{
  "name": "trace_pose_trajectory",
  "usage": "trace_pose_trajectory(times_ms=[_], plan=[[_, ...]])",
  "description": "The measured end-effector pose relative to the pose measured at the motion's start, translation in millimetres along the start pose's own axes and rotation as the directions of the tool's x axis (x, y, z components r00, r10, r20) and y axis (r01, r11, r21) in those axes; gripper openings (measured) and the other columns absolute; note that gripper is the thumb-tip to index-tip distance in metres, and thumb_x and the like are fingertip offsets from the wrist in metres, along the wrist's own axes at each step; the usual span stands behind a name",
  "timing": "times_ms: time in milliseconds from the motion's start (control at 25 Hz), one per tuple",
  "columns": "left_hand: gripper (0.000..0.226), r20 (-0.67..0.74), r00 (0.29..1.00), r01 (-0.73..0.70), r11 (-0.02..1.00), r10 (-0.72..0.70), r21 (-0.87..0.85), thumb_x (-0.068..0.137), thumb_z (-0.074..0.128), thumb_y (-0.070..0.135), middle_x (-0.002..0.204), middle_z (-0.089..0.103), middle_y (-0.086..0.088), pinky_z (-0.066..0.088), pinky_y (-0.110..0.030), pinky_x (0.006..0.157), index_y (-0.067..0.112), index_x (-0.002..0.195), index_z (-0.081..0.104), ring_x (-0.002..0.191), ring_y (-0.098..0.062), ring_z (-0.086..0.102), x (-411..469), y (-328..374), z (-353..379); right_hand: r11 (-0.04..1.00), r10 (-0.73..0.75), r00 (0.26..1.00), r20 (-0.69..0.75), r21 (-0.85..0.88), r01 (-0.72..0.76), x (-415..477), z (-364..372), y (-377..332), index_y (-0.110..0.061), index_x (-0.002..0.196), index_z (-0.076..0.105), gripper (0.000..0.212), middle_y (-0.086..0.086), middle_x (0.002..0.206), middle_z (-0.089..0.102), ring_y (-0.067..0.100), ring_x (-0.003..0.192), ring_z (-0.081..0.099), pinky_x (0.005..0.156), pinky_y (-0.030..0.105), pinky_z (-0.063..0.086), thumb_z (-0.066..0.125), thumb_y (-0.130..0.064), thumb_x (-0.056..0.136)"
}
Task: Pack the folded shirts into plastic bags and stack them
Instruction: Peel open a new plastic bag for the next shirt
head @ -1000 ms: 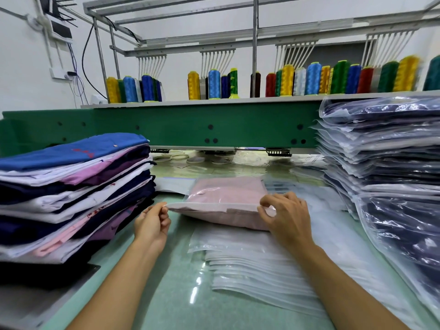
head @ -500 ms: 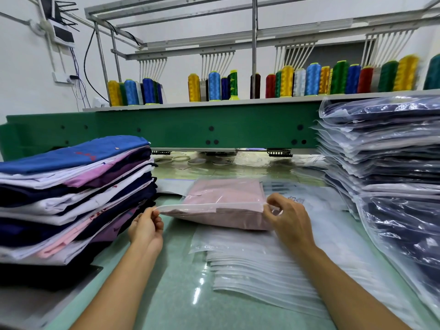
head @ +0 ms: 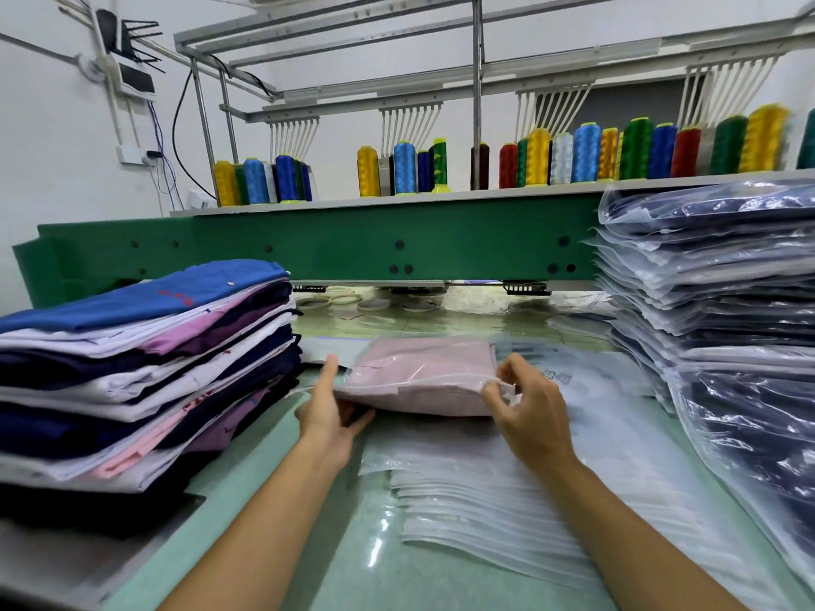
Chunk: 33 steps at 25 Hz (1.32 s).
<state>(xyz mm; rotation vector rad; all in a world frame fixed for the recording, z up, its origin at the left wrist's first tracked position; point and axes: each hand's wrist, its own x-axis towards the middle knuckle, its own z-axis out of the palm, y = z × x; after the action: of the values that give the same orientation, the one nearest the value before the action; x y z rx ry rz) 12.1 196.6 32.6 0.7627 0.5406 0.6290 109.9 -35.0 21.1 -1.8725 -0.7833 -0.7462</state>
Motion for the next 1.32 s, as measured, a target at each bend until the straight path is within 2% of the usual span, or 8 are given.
trace_pose_trajectory(times_ms=[240, 400, 560, 680, 840, 1040, 1200, 1320], plan=[[0.05, -0.059, 0.997, 0.057, 0.984, -0.048, 0.169, 0.088, 0.05, -0.001, 0.115, 0.062, -0.02, 0.057, -0.054, 0.064, 0.002, 0.138, 0.046, 0.095, -0.036, 0.063, -11.6, -34.8, 62.8, 0.981, -0.184, 0.974, 0.136, 0.087, 0.173, -5.6, 5.9, -19.2, -0.023, 0.069, 0.048, 0.016, -0.012, 0.068, 0.05, 0.007, 0.073, 0.048, 0.078, 0.033, 0.039, 0.055, -0.034, 0.079], [0.061, -0.136, 0.97, -0.139, 0.92, 0.2, 0.366, 0.089, 0.043, -0.001, 0.137, 0.057, -0.017, 0.054, -0.053, 0.095, 0.015, 0.147, 0.031, 0.113, -0.037, 0.061, 1.4, -33.0, 75.0, 0.984, -0.172, 0.956, 0.237, 0.09, 0.155, -6.1, 7.1, -22.3, -0.027, 0.073, 0.055, 0.017, -0.013, 0.079, 0.058, 0.004, 0.092, 0.051, 0.096, 0.037, 0.032, 0.052, -0.042, 0.08], [0.063, -0.043, 0.923, -0.322, 0.83, 0.382, 0.455, 0.09, 0.047, -0.003, 0.129, 0.062, -0.007, 0.046, -0.03, 0.085, 0.022, 0.148, 0.039, 0.094, -0.026, 0.059, 9.2, -16.0, 85.7, 0.94, 0.068, 0.981, 0.18, 0.318, -0.124, 5.3, 6.4, -28.6, -0.026, 0.075, 0.061, 0.022, -0.012, 0.079, 0.065, 0.014, 0.089, 0.058, 0.09, 0.045, 0.043, 0.049, -0.041, 0.086], [0.042, 0.05, 0.912, -0.383, 0.8, 0.407, 0.462, 0.097, 0.056, 0.013, 0.109, 0.07, 0.002, 0.053, -0.032, 0.085, 0.025, 0.138, 0.055, 0.086, -0.018, 0.065, 12.1, 4.2, 100.9, 0.942, 0.263, 0.957, 0.122, 0.181, -0.282, 19.0, 7.7, -22.0, -0.029, 0.082, 0.059, 0.01, -0.013, 0.083, 0.064, 0.014, 0.09, 0.058, 0.088, 0.046, 0.048, 0.059, -0.028, 0.092], [0.012, 0.191, 0.912, -0.409, 0.783, 0.363, 0.469, 0.092, 0.069, 0.018, 0.092, 0.074, -0.003, 0.06, -0.038, 0.077, 0.017, 0.104, 0.069, 0.083, -0.022, 0.07, 0.1, 36.5, 127.9, 0.808, 0.524, 0.793, 0.312, 0.111, -0.578, 53.8, -1.1, -1.8, -0.028, 0.095, 0.06, 0.013, -0.008, 0.098, 0.067, 0.017, 0.097, 0.061, 0.095, 0.047, 0.049, 0.064, -0.039, 0.09], [0.04, 0.312, 0.89, -0.443, 0.794, 0.332, 0.417, 0.076, 0.036, -0.018, 0.072, 0.059, -0.007, 0.048, -0.022, 0.043, 0.0, 0.102, 0.061, 0.06, -0.02, 0.058, -34.2, 69.7, 165.1, 0.61, 0.607, 0.534, 0.589, 0.086, -0.788, 75.7, -10.3, 15.1, -0.024, 0.144, 0.05, 0.07, 0.0, 0.146, 0.048, 0.021, 0.123, 0.051, 0.092, 0.035, 0.04, 0.056, -0.068, 0.089], [0.041, 0.426, 0.858, -0.457, 0.805, 0.286, 0.379, 0.073, 0.034, -0.017, 0.074, 0.055, -0.009, 0.048, -0.023, 0.045, 0.0, 0.1, 0.059, 0.059, -0.02, 0.054, -64.2, 82.3, 190.0, 0.415, 0.579, 0.443, 0.684, 0.219, -0.883, 72.2, -14.3, 22.5, -0.028, 0.117, 0.065, 0.075, -0.005, 0.085, 0.074, 0.007, 0.067, 0.067, 0.06, 0.021, 0.05, 0.053, -0.087, 0.072], [0.05, 0.515, 0.82, -0.461, 0.82, 0.248, 0.338, 0.072, 0.035, -0.017, 0.087, 0.058, -0.015, 0.053, -0.033, 0.062, -0.005, 0.114, 0.06, 0.074, -0.03, 0.057, -71.2, 89.0, 194.2, 0.234, 0.529, 0.42, 0.737, 0.349, -0.908, 75.6, -24.0, 26.3, -0.009, 0.111, 0.071, 0.063, 0.011, 0.091, 0.076, 0.023, 0.076, 0.073, 0.072, 0.031, 0.055, 0.066, -0.066, 0.084]])
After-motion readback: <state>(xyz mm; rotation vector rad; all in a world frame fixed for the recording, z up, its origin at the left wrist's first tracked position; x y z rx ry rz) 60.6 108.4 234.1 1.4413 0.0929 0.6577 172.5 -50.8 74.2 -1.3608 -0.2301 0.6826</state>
